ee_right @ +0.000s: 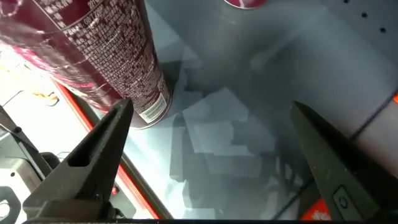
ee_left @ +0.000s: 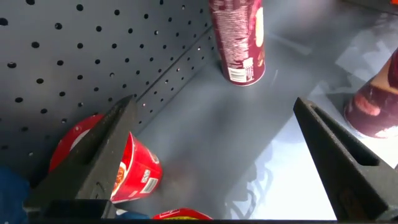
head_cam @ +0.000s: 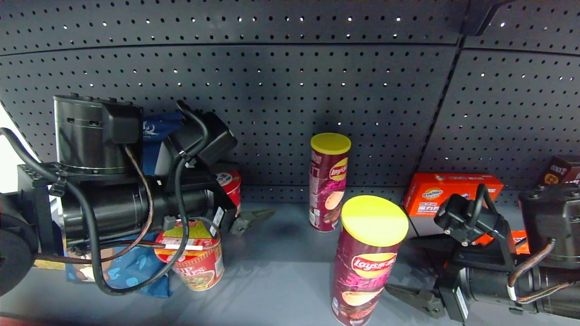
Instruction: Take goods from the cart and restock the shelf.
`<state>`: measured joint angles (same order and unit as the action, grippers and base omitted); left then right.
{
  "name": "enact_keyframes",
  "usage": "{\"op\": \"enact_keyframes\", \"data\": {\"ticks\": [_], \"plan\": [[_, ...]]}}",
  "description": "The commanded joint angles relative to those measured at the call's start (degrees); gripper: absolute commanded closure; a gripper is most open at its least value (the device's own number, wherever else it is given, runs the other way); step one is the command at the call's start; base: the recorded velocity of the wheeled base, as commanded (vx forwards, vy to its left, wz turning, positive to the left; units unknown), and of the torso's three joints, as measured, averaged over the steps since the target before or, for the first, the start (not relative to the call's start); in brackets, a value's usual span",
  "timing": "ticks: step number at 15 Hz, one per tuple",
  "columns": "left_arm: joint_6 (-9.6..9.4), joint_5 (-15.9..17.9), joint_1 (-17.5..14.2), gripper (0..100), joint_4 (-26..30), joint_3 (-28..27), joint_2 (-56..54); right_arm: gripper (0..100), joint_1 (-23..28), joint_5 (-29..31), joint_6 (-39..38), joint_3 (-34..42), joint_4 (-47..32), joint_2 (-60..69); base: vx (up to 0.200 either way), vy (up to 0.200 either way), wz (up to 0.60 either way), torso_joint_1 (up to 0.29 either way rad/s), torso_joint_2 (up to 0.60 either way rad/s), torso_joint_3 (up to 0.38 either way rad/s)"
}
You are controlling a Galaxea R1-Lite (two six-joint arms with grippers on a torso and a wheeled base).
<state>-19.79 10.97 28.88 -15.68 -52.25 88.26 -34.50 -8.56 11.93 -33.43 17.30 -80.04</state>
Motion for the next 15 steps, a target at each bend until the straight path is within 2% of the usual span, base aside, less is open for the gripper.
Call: {"op": "enact_keyframes", "data": {"ticks": [1, 15], "plan": [[0.01, 0.0, -0.1, 0, -0.1, 0.0, 0.6, 0, -1.0, 0.0, 0.0, -0.7, 0.1, -1.5, 0.0, 0.0, 0.0, 0.0, 0.0, 0.0], [0.01, 0.0, -0.1, 0, -0.2, 0.0, 0.8, 0, -2.9, 0.0, 0.0, -3.0, 0.4, -4.6, 0.0, 0.0, 0.0, 0.0, 0.0, 0.0]]}}
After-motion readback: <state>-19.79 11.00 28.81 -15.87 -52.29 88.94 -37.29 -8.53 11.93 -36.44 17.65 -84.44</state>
